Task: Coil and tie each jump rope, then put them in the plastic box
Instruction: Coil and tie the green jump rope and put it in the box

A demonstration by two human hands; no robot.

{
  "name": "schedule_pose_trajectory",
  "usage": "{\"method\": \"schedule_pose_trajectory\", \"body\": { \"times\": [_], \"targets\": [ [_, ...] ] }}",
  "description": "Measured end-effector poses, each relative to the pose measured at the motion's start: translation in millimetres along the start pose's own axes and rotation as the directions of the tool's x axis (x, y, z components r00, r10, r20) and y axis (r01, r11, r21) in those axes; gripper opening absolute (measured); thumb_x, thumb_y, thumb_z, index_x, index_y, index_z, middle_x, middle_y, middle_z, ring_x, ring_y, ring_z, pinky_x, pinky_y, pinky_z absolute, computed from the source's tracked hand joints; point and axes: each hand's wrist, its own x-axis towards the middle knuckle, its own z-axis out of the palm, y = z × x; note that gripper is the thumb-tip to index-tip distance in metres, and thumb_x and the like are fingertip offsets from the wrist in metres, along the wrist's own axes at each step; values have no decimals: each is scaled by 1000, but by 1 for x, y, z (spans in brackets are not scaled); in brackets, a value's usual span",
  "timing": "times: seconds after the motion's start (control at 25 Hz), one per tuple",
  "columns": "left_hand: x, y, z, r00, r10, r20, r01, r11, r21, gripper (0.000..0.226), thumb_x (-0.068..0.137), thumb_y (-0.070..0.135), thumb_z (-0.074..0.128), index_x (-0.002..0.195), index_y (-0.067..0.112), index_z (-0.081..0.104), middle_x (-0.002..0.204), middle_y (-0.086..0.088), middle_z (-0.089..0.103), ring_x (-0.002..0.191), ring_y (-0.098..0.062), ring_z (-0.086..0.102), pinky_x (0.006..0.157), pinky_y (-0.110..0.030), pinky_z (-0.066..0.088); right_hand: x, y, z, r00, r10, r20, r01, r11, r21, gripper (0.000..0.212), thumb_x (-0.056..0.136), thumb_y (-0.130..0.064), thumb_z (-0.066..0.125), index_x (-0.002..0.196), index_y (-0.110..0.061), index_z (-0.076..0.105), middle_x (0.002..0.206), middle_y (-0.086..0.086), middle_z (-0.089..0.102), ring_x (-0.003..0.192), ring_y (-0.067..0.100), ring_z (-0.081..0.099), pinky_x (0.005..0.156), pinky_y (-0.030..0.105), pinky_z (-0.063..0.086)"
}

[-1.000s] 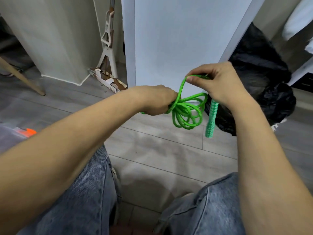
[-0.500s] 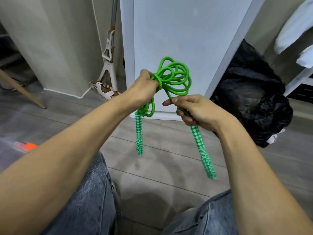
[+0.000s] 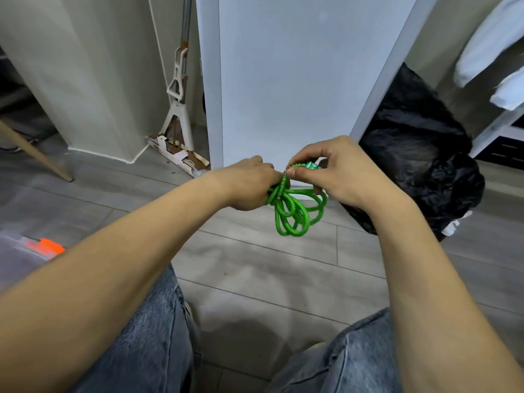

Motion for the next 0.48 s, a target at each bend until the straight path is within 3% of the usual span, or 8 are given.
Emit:
{"method": "schedule_pose_trajectory", "body": {
  "times": [0.12, 0.24, 0.32, 0.36, 0.4, 0.48],
  "targets": [
    [-7, 2, -8, 999, 50, 14, -42, 934, -355, 18, 91, 2, 49, 88, 20, 50, 88, 1, 51, 92, -20, 46, 74, -25, 38, -2, 8, -3, 999, 46, -27, -41, 984, 172, 13, 76, -28, 86, 82, -20, 78, 69, -8, 67, 48, 15, 56, 47, 21, 42],
    [-7, -1, -8, 998, 44, 36, -21, 869, -495, 17, 88, -2, 48, 90, 13, 56, 78, -1, 54, 70, -18, 46, 55, -20, 35, -1, 11, -4, 996, 72, -48, -56, 961, 270, 17, 75, -26, 87, 83, -16, 77, 70, -2, 66, 49, 16, 54, 48, 26, 43],
    [-2, -8, -3, 991, -122, 63, 137, 887, -441, 12, 91, 3, 45, 94, 12, 51, 76, 0, 50, 67, -19, 44, 53, -25, 34, 1, 13, -4, 994, 69, -83, -46, 967, 251, 15, 78, -27, 84, 85, -17, 75, 76, 2, 69, 52, 10, 53, 51, 25, 44],
    [0, -13, 0, 968, -246, 48, 236, 834, -499, 8, 91, 6, 44, 91, 12, 49, 75, -2, 49, 65, -20, 42, 53, -29, 32, 1, 17, -5, 992, 61, -108, -39, 979, 199, 13, 80, -28, 82, 86, -19, 73, 79, 3, 70, 55, 7, 53, 55, 25, 45],
    [2, -18, 0, 935, -351, 40, 293, 706, -645, 9, 92, 6, 42, 88, 11, 49, 74, -6, 48, 63, -21, 40, 53, -28, 30, 3, 21, -8, 990, 48, -133, -33, 993, 112, 13, 83, -30, 79, 86, -21, 70, 79, 2, 69, 59, 7, 53, 59, 25, 45],
    [2, -27, -7, 888, -448, 105, 238, 250, -939, 16, 95, 5, 38, 91, 8, 53, 72, -10, 48, 59, -21, 39, 55, -28, 34, 7, 35, -14, 980, 93, -176, -104, 993, -54, 14, 87, -32, 73, 86, -22, 63, 76, 2, 65, 57, 10, 54, 60, 28, 41]
  ]
}}
